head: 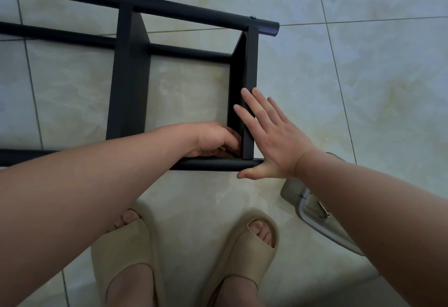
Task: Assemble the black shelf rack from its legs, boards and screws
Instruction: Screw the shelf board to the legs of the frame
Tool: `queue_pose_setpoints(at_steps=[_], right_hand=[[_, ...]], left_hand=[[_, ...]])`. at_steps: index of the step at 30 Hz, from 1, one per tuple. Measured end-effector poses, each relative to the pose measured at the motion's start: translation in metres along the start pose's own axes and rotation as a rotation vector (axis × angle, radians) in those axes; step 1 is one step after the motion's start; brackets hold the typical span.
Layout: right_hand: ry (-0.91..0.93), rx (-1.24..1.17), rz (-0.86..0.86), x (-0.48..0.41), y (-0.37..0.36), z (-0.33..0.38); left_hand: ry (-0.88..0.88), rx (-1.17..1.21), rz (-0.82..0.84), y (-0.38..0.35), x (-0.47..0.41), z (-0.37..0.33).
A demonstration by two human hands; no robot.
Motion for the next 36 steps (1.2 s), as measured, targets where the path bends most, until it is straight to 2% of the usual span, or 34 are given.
queue_pose_setpoints(at_steps=[7, 14, 21, 27, 32, 36], right_hand=[[-0.002, 0.004, -0.004, 0.0001, 0.0003, 0.0001], [0.002, 0.005, -0.015, -0.0001, 0.0002, 0.0002], [0.006, -0.009, -0.022, -0.0003, 0.0000, 0.0002], [0.011, -0.019, -0.033, -0.0003, -0.0022, -0.0008], [0.012, -0.010, -0.032, -0.0002, -0.0026, -0.0011], [0.014, -0.012, -0.037, -0.0003, -0.0032, -0.0009]], left_hand=[[0.006, -0.144, 0.015, -0.0026, 0.0028, -0.0041], [-0.002, -0.060, -0.016, -0.0008, 0.0029, -0.0052], [0.002, -0.153, -0.004, -0.0010, 0.0073, -0.0067], [0.001, -0.072, -0.018, 0.0002, 0.0046, -0.0053], [-0.024, -0.138, -0.011, -0.0019, 0.0019, -0.0042], [-0.018, -0.101, 0.019, -0.0015, 0.0019, -0.0033]])
Point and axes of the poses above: each hand's wrist, its own x-axis away from the middle knuckle, its own y-axis out of the back of the hand, z = x × y, the point moved 3 cm from there along -x, towards the middle knuckle, and after that the axes turned 12 degrees about -y, right-handed, at the moved point
